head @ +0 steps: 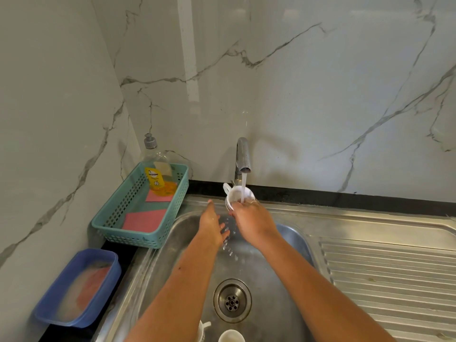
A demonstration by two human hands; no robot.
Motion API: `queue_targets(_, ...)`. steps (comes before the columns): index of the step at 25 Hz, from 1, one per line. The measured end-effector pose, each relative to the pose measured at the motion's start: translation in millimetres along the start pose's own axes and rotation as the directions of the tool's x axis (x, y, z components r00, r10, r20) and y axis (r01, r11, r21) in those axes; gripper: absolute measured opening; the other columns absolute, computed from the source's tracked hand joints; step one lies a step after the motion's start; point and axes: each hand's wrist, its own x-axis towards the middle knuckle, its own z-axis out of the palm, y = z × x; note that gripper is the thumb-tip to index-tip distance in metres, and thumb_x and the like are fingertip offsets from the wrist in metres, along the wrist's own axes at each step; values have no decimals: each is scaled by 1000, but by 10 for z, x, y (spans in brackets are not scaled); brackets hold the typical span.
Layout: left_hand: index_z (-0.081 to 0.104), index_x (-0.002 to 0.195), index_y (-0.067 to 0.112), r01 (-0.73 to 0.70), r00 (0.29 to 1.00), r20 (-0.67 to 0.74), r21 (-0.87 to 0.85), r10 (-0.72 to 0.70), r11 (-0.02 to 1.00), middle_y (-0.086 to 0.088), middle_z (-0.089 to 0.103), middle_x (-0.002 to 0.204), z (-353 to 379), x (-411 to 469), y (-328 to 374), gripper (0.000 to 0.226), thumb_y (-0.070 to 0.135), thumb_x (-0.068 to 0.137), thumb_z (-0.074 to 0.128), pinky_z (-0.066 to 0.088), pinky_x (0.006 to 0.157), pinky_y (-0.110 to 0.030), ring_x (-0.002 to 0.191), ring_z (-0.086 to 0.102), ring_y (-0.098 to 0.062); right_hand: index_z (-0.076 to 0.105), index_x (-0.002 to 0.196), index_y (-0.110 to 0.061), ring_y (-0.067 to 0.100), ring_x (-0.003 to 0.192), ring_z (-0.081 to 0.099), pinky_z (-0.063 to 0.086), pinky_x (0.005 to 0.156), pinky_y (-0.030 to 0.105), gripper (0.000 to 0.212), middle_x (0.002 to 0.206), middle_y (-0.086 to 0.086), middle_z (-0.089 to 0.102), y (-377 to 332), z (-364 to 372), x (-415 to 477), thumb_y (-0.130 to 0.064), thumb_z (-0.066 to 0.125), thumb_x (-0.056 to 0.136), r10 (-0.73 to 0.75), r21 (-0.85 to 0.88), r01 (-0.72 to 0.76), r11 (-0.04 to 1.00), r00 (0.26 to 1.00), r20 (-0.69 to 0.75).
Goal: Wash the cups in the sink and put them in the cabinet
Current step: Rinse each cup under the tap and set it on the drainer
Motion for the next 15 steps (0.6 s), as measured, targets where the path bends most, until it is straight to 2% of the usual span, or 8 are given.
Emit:
queue_targets(2,53,131,17,-25,997,75,-16,26,1000,-10,57,129,-2,39,-43,53,53,92,50,48,95,-44,116,56,-28,51,125,-8,27,100,60,47,80,32,30,112,11,62,28,21,28,-16,43,98,36,56,-39,998,998,50)
queue_targets(4,57,123,20,-71,984,165,37,64,997,-10,64,120,8,45,-61,52,56,85,59,56,82,-41,108,63,-28,56,119,-9,29,103,56,42,80,35,28,112,11,60,27,-2,22,-13,39,97,30,71,-33,997,999,32)
queue_targets(6,55,123,21,-86,976,208,69,70,994,-13,65,115,8,77,-74,47,46,84,66,58,76,-39,104,65,-30,57,116,-8,31,101,58,41,76,34,28,109,12,61,41,-37,20,-14,38,97,-11,27,11,1000,999,30)
queue_targets(8,56,122,15,-50,968,250,81,28,996,-13,67,106,25,47,-44,38,32,89,62,56,70,-36,93,66,-26,60,115,-11,27,91,62,44,71,30,27,103,10,65,65,-79,2,-19,41,97,-119,33,118,992,992,50)
queue_targets(10,58,116,8,8,966,256,102,-34,995,-12,66,95,56,5,-7,27,22,93,52,54,67,-34,80,64,-23,68,98,-16,17,78,63,45,65,25,18,89,3,69,113,-153,10,-22,52,93,-123,268,100,958,990,69)
queue_targets(12,52,117,13,33,979,197,140,-60,990,-16,62,104,57,46,-18,23,20,96,47,55,70,-38,84,61,-26,69,81,-20,3,70,63,47,65,16,10,75,-7,68,209,-190,74,-21,63,89,-6,572,-2,820,1000,13)
queue_targets(13,50,118,16,45,980,184,161,-75,986,-18,58,109,44,65,-21,22,17,96,47,55,74,-42,88,59,-30,68,77,-20,-1,70,64,48,67,13,12,72,-10,67,265,-193,123,-18,65,88,83,666,-52,744,996,-16)
queue_targets(15,51,115,20,95,964,221,239,-150,966,-17,52,110,22,51,-38,23,10,94,50,53,78,-48,91,56,-33,67,76,-12,4,76,68,55,74,25,13,76,-5,71,374,-167,258,-9,62,88,230,717,-170,676,973,14)
